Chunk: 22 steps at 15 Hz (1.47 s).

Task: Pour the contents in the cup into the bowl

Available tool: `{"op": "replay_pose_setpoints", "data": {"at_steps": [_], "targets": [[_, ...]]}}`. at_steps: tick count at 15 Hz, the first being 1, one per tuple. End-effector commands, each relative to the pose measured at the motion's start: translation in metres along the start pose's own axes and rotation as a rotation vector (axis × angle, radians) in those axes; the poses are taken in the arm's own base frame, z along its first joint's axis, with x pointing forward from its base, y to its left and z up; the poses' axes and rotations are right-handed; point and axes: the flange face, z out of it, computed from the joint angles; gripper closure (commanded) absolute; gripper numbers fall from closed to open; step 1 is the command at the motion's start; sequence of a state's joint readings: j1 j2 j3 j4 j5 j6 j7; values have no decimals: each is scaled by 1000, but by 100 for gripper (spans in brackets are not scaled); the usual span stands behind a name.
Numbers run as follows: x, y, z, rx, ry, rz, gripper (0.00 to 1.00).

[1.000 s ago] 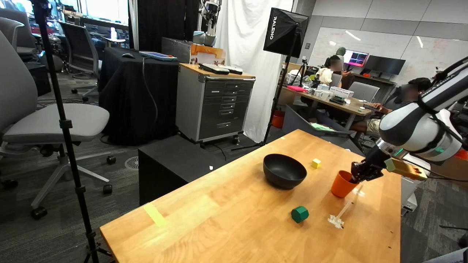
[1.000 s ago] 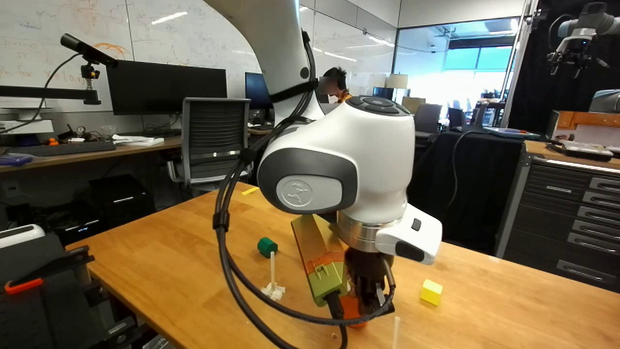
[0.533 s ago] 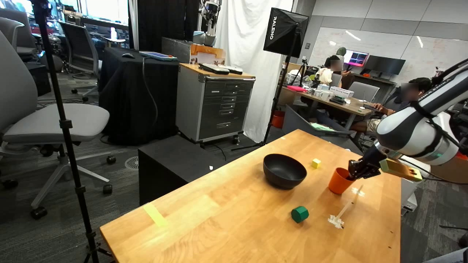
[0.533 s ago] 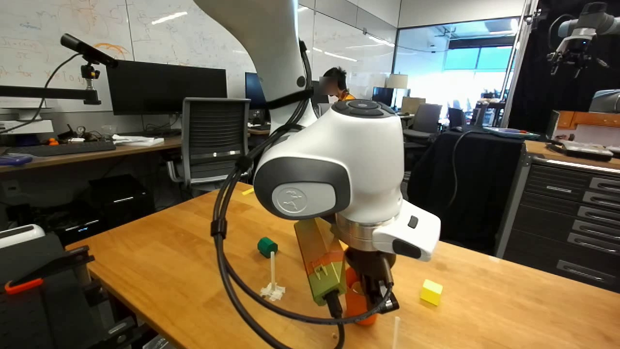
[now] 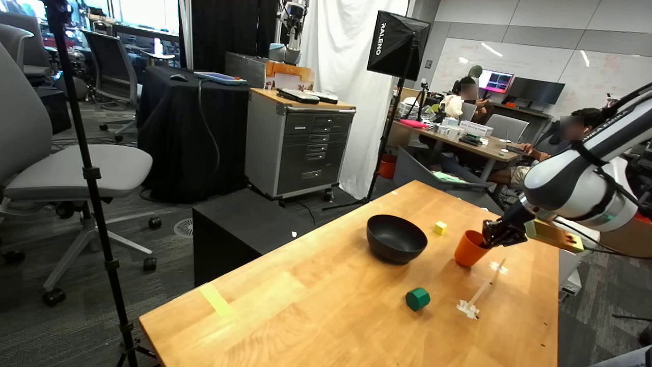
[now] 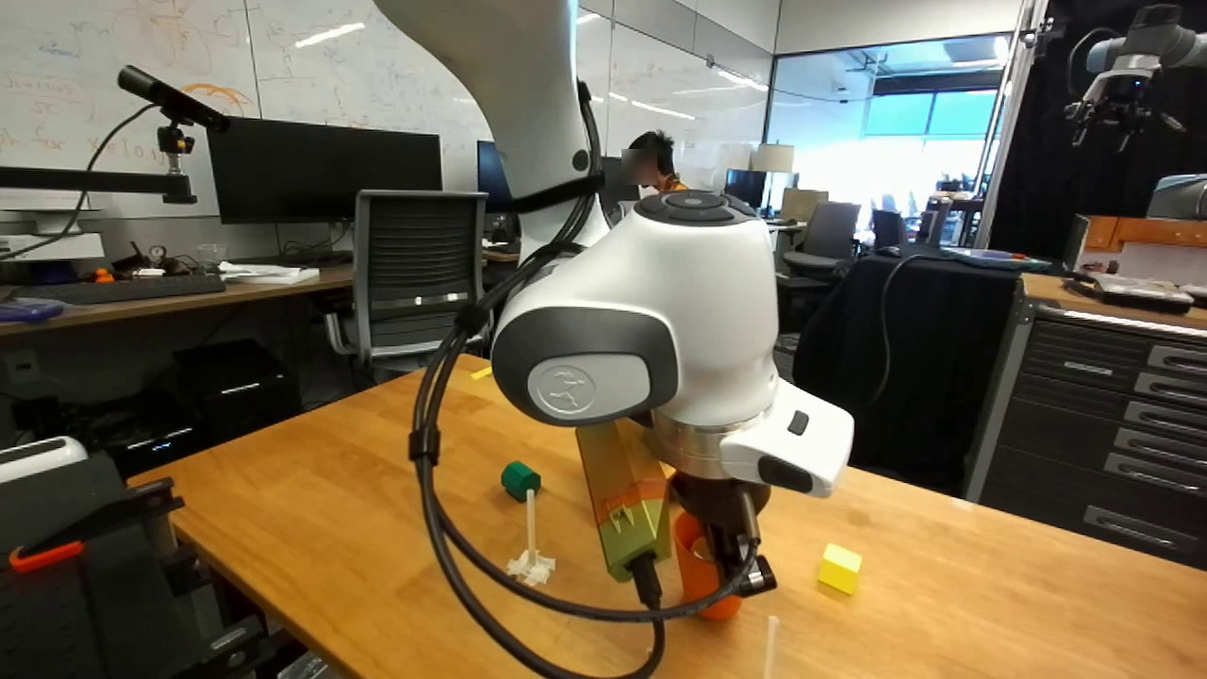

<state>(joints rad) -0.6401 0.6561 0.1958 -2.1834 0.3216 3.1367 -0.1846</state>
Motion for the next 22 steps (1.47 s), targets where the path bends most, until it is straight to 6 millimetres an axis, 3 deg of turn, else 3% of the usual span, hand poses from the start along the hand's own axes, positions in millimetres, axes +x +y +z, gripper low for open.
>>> {"op": "replay_pose_setpoints", "data": {"at_steps": [1, 11, 18, 22], "targets": [[5, -9, -12, 17, 53, 22, 93], [12, -37, -21, -24, 167, 74, 94], [11, -78, -25, -65, 251, 53, 94], [19, -100, -37, -78, 296, 49, 93]]}}
